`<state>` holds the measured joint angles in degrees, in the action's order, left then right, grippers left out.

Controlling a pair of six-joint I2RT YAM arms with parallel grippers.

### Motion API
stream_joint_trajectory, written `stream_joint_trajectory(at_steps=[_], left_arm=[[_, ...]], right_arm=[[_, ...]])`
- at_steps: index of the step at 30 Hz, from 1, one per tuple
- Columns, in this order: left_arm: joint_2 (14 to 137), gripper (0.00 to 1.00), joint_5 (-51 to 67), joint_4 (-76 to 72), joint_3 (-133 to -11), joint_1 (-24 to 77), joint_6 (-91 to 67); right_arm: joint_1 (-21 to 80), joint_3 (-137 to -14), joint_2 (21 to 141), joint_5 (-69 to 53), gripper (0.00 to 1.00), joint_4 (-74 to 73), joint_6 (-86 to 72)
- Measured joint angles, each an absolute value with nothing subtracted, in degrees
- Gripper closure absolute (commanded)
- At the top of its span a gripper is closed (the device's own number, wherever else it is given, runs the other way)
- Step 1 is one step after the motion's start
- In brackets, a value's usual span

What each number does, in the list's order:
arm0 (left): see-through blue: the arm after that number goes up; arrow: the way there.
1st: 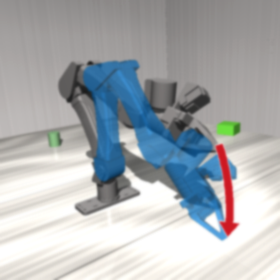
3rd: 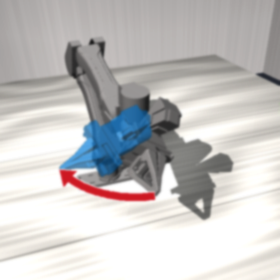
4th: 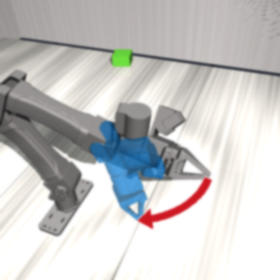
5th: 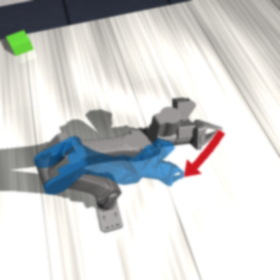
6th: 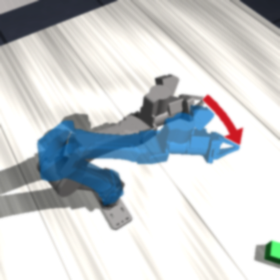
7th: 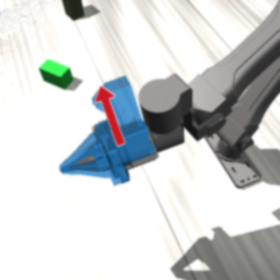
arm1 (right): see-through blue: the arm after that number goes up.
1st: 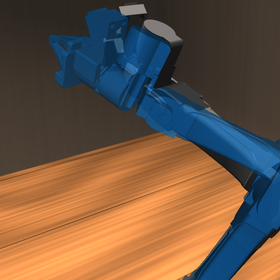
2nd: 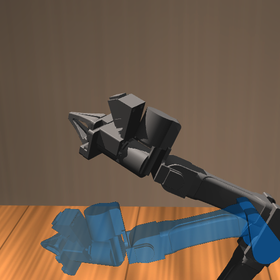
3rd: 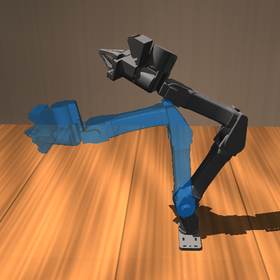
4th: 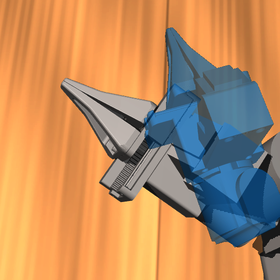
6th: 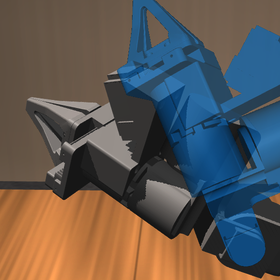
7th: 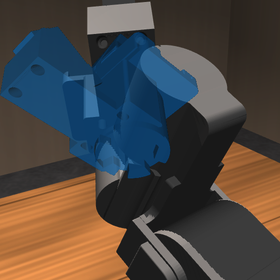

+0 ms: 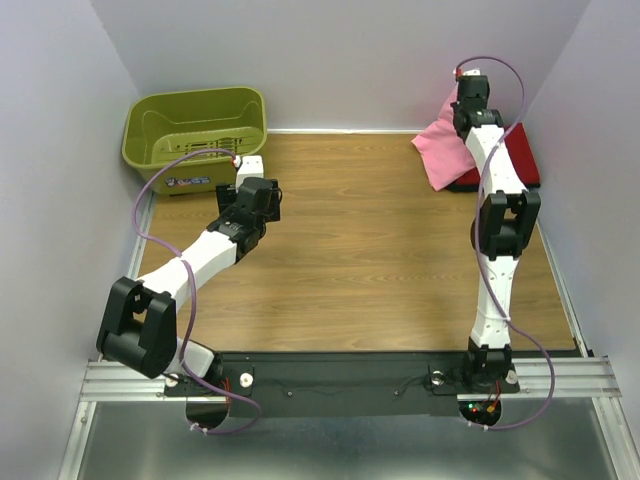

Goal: Fold and stack the t-shirts
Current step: Neatly place the folded tshirt to the corner

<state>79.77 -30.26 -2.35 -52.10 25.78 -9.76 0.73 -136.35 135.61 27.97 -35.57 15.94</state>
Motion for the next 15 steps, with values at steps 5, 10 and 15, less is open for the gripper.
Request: stream_joint_trajectory(at_steps=[5,10,15], left_arm=[[79.77,0.02,-30.52,-2.39,-52.10,25.78,-9.76],[79.79,0.02,-30.52,-2.42,-52.10,25.78,-9.76],[79.79,0.02,-30.52,-2.42,-52.07,25.78,-9.76]], right_arm=[[0.67,-136.35,134.26,26.65,0.99,-35.59,15.88],[0.71,-136.35,132.22,25.67,0.99,-35.57,15.88],[0.05,-136.35,130.72,25.02,0.99,-35.53,15.22]])
